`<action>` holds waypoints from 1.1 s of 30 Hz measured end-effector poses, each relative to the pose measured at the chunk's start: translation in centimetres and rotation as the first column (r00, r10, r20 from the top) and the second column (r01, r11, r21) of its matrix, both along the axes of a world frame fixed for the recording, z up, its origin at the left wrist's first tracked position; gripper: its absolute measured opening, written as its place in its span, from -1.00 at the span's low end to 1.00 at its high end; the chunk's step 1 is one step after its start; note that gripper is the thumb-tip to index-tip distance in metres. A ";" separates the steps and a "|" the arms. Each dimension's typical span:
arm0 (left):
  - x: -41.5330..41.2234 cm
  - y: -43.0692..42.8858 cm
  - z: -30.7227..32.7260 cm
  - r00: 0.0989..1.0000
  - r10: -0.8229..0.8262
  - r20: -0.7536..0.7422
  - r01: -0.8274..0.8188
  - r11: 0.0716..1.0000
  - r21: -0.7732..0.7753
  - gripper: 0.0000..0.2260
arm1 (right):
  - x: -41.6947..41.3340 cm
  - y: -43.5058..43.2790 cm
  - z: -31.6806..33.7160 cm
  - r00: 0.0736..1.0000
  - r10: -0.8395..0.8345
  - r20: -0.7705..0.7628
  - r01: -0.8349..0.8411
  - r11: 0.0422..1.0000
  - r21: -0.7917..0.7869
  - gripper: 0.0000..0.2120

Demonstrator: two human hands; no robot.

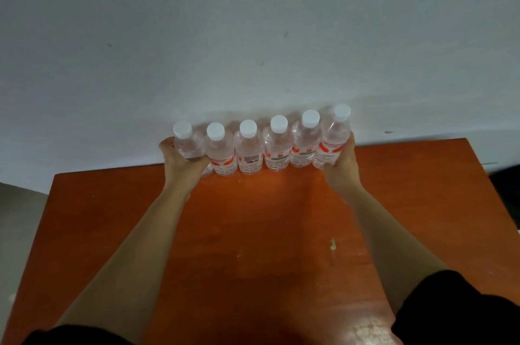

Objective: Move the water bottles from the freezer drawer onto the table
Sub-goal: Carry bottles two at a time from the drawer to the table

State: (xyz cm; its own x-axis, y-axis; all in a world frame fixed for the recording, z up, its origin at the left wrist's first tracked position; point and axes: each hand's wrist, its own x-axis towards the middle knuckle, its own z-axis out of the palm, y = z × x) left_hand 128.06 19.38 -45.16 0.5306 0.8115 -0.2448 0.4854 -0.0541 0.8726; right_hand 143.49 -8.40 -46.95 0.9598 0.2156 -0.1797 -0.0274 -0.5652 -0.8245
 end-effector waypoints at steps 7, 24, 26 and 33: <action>-1.7 -0.8 0.3 0.999 0.030 0.023 -0.031 0.998 0.055 -0.08 | -1.0 0.0 0.5 0.997 -0.019 -0.070 0.016 0.999 -0.042 0.02; 0.1 -19.3 12.8 0.866 -0.483 -0.126 0.349 0.405 0.845 -0.41 | -9.0 -16.3 12.2 0.788 -0.009 0.616 0.222 0.937 -0.270 -0.32; 0.0 -24.5 14.7 0.817 -0.568 -0.100 0.372 0.387 0.843 -0.41 | -10.8 -21.5 14.2 0.758 -0.087 0.646 0.310 0.920 -0.240 -0.32; -4.5 -50.0 19.3 0.538 -0.839 -0.084 0.419 0.179 0.890 -0.40 | -24.7 -46.3 19.0 0.543 -0.331 0.772 0.673 0.721 -0.164 -0.31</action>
State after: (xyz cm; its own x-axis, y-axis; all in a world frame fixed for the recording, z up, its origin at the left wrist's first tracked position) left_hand 123.59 -30.64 -25.83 0.8044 -0.1737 0.5681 -0.3997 -0.8657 0.3012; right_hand 118.78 -54.72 -27.97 0.7566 -0.2719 0.5947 0.0189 -0.9000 -0.4355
